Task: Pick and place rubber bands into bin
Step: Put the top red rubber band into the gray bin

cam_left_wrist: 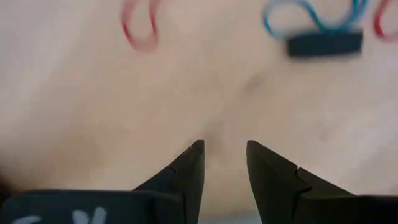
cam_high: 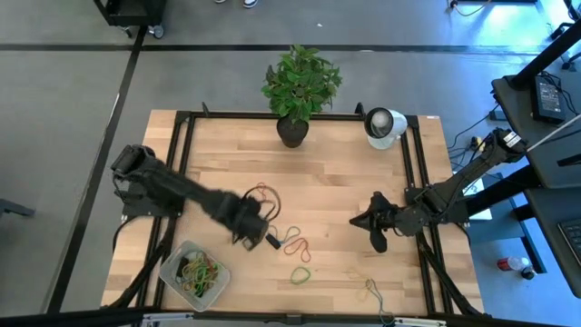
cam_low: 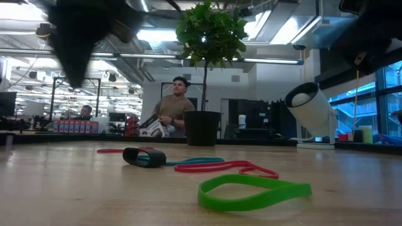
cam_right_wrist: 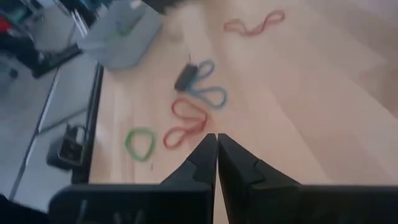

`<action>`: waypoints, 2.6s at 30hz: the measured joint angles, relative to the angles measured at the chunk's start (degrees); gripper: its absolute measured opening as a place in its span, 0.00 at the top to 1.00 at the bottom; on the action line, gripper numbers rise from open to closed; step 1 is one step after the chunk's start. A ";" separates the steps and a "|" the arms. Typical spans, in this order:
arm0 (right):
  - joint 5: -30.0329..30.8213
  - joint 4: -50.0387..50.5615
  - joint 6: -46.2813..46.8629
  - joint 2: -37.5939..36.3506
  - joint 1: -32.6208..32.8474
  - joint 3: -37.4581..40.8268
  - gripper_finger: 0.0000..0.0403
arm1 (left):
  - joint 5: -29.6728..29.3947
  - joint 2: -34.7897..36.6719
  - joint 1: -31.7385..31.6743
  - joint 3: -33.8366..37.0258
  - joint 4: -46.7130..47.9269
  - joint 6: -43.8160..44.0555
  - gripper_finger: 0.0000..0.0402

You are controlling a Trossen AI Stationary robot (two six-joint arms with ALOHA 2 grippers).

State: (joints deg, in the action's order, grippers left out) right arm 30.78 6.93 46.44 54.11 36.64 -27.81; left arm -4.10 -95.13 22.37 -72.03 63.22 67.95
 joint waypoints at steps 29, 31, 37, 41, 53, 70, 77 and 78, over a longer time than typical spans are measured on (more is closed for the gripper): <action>2.74 -4.47 7.53 0.15 -4.60 -0.07 0.95 | -0.97 -10.98 -20.81 9.73 -21.01 -35.95 0.72; 2.72 -4.73 7.54 0.15 -5.03 -0.07 0.95 | -1.08 -12.54 -20.17 9.61 -20.74 -36.42 0.72; 2.69 -6.30 7.54 0.15 -5.42 -0.07 0.95 | -3.86 -13.07 -18.56 9.51 -20.70 -36.51 0.72; 2.72 -6.34 7.54 0.15 -5.42 -0.07 0.95 | -4.38 -11.60 -18.36 9.99 -21.54 -38.34 0.78; 2.70 -6.44 7.37 0.14 -5.40 -0.07 0.95 | -4.47 -4.16 -18.29 8.66 -21.70 -38.74 1.00; 2.64 -6.32 7.12 0.13 -5.40 -0.04 0.95 | -14.02 9.85 -11.28 -2.88 -20.88 -37.44 1.00; 2.63 -5.08 4.79 0.13 -5.38 -0.04 0.95 | -14.05 15.26 -0.67 -8.73 -7.70 -20.55 1.00; 2.62 -5.09 3.76 0.13 -5.38 -0.04 0.95 | -14.04 15.94 1.22 -9.32 -5.32 -16.79 1.00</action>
State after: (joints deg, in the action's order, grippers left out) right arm 33.40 1.84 50.19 54.24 31.27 -27.86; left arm -18.14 -79.19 23.59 -81.35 57.90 51.16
